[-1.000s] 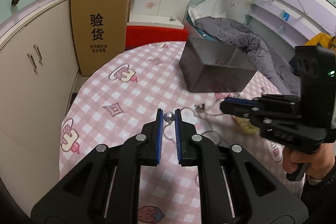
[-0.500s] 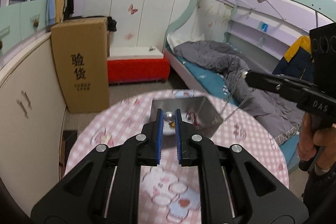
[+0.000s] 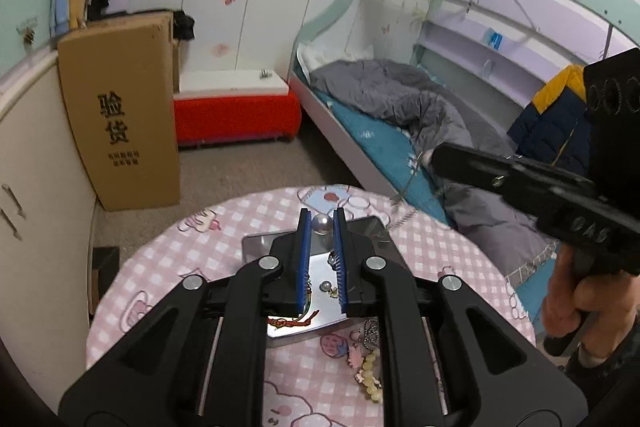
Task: Organize jewelry
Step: 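Carry both earrings over the grey box and open both tools, then withdraw both tools toward the jade-bead bracelet on the table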
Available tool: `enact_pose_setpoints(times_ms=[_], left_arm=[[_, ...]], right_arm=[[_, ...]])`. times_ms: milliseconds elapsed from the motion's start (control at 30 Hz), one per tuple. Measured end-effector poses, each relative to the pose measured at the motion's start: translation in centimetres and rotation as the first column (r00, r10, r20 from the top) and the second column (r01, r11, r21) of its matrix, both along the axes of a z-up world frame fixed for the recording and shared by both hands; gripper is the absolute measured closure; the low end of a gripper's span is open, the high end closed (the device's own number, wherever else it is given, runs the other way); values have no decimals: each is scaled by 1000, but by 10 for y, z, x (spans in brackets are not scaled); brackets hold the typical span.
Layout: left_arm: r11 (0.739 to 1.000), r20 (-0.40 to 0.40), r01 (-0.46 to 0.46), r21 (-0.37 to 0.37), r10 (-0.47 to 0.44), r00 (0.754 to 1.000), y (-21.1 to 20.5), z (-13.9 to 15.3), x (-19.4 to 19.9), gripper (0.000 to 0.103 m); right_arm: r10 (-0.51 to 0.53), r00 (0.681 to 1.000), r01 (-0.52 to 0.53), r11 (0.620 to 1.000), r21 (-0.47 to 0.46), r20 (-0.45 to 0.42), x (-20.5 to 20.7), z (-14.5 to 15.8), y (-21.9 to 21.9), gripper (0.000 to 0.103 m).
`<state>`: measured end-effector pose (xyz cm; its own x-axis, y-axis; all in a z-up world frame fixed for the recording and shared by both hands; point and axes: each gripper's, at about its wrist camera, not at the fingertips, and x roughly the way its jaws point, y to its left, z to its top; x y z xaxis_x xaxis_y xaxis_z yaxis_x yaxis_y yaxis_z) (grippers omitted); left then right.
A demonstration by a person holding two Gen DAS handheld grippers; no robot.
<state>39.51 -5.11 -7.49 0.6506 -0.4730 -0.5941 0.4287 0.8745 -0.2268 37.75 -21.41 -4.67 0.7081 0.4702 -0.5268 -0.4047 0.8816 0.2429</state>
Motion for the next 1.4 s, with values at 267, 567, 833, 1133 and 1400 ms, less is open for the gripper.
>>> enact_pose_setpoints(times_ms=[267, 567, 833, 1133, 1400], left_arm=[[991, 17, -136, -15, 136, 991, 15, -7, 1, 7], [976, 69, -219, 16, 217, 974, 31, 1, -33, 7], [965, 102, -260, 35, 255, 962, 34, 4, -71, 7], [963, 159, -265, 49, 254, 954, 31, 13, -109, 7], [963, 145, -259, 77, 246, 958, 25, -4, -129, 7]], right_arm=[[-149, 988, 152, 985, 77, -46, 0, -23, -34, 8], [-218, 974, 222, 972, 82, -57, -17, -26, -46, 8], [-226, 973, 229, 969, 98, -43, -38, -17, -49, 8], [-241, 970, 238, 966, 103, 14, -70, 2, -58, 8], [-256, 967, 254, 964, 74, 16, -112, -10, -62, 8]])
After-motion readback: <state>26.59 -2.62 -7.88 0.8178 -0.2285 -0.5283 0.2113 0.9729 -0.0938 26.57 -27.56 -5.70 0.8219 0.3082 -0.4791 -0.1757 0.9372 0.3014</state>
